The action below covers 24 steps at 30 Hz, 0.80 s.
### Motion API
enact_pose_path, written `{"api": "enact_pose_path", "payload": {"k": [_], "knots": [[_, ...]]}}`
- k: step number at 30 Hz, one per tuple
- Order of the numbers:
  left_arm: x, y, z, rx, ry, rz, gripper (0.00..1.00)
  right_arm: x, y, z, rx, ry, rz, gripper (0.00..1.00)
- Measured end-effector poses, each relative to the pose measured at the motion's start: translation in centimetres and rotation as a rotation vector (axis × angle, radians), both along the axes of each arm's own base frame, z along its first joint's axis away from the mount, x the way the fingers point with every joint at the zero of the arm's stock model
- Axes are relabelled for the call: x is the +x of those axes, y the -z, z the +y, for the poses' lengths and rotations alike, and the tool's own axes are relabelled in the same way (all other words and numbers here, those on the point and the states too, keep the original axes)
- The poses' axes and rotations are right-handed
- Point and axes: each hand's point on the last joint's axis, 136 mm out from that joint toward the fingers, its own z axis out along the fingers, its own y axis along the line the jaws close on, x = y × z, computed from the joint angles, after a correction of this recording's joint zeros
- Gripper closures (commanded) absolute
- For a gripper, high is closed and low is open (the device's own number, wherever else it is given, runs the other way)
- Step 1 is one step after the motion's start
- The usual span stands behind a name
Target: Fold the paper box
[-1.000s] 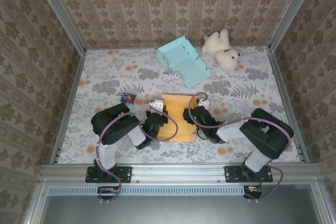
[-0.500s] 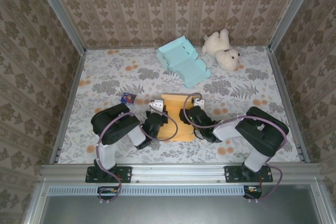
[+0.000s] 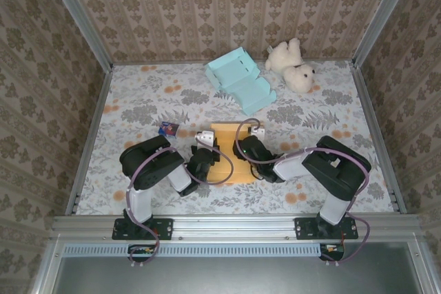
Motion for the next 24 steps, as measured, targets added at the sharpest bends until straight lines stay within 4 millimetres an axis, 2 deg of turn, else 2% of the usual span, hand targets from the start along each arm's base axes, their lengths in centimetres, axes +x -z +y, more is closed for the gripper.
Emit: {"api": "enact_pose_path", "payload": {"k": [16, 24], "knots": [[0.09, -0.01, 0.27, 0.003, -0.016, -0.003, 1.00, 0.39, 0.40, 0.12, -0.027, 0.077, -0.033, 0.53], [0.07, 0.00, 0.22, 0.003, -0.013, -0.003, 1.00, -0.53, -0.04, 0.54, 0.008, 0.030, 0.001, 0.51]]}}
